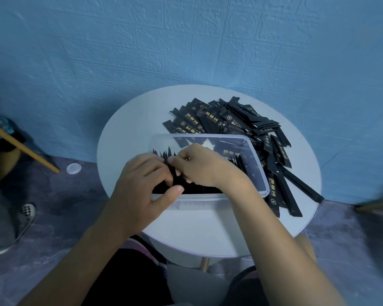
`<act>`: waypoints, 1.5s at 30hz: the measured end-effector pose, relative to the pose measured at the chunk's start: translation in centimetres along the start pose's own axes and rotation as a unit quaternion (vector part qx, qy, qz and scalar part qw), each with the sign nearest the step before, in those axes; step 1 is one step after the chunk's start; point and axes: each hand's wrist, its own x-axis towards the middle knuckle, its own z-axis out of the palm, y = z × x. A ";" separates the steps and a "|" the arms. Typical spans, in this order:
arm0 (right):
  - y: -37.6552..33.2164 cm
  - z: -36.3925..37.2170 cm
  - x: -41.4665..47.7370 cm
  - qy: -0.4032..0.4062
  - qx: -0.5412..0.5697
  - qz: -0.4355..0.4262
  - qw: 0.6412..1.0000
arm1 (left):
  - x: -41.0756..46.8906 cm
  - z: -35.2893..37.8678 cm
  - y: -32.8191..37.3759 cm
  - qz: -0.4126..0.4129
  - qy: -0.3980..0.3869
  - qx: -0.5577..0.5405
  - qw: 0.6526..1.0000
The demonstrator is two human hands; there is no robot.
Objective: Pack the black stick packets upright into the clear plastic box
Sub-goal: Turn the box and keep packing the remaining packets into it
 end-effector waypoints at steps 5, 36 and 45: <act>0.2 0.1 0.1 -0.038 0.033 0.003 0.999 | -0.1 0.1 -0.1 -0.007 -0.002 -0.004 1.000; 1.7 -0.1 -0.2 -0.031 0.064 0.020 0.997 | 0.1 0.0 0.1 0.004 -0.003 0.009 1.000; 1.3 0.4 0.1 -0.013 0.012 0.018 1.000 | 0.0 -0.2 0.2 -0.008 -0.016 0.006 1.000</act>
